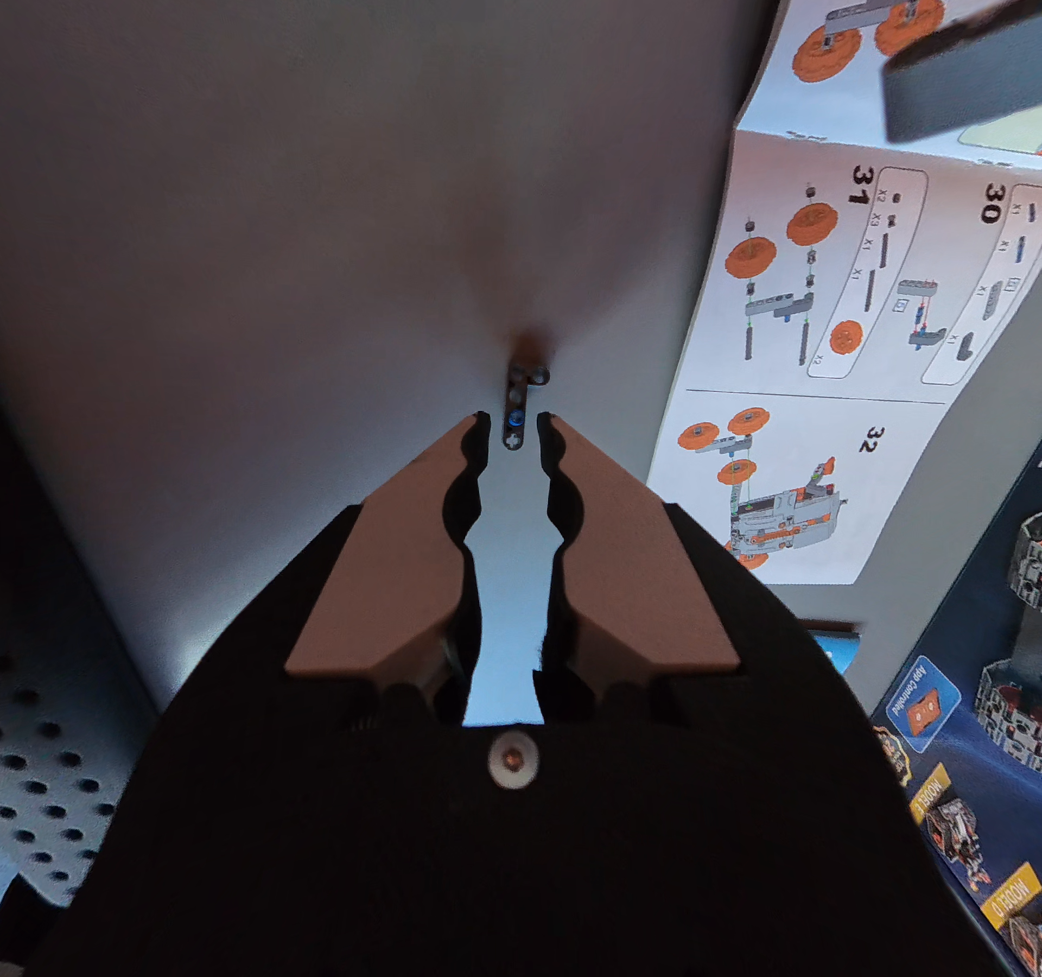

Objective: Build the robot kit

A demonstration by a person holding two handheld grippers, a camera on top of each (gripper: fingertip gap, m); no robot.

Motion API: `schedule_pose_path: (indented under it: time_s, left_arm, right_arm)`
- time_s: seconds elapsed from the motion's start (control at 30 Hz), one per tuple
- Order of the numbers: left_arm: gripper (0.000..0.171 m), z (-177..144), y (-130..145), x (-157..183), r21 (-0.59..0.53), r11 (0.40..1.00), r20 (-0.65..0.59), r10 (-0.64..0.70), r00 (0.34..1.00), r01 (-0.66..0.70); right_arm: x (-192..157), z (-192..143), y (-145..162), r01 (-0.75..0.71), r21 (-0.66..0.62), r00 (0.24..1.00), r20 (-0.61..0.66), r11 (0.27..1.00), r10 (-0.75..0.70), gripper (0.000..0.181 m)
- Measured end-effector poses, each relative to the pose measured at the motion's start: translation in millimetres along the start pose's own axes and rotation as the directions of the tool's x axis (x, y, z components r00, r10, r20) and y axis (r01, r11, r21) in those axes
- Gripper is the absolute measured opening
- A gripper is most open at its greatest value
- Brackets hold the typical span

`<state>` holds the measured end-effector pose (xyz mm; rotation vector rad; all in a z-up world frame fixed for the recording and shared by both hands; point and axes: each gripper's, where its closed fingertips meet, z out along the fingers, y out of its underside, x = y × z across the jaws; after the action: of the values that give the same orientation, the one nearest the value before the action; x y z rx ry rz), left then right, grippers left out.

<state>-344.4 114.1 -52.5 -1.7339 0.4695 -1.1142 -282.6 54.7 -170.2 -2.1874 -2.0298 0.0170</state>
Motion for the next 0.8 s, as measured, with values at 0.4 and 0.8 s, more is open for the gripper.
schedule_pose_path:
  time_s: [0.4,0.8]
  left_arm:
    - [0.005,2.4,7.0,-1.0,-0.042,0.999,0.006,-0.016,1.0,0.016]
    - [0.005,2.2,6.7,-0.4,-0.041,0.999,-0.004,-0.026,1.0,0.026]
  right_arm:
    - [-0.8,6.9,0.6,0.016,-0.061,1.0,0.024,0.998,-0.015,0.014]
    - [2.7,5.7,2.9,-0.013,-0.045,0.999,0.029,0.999,0.015,0.007]
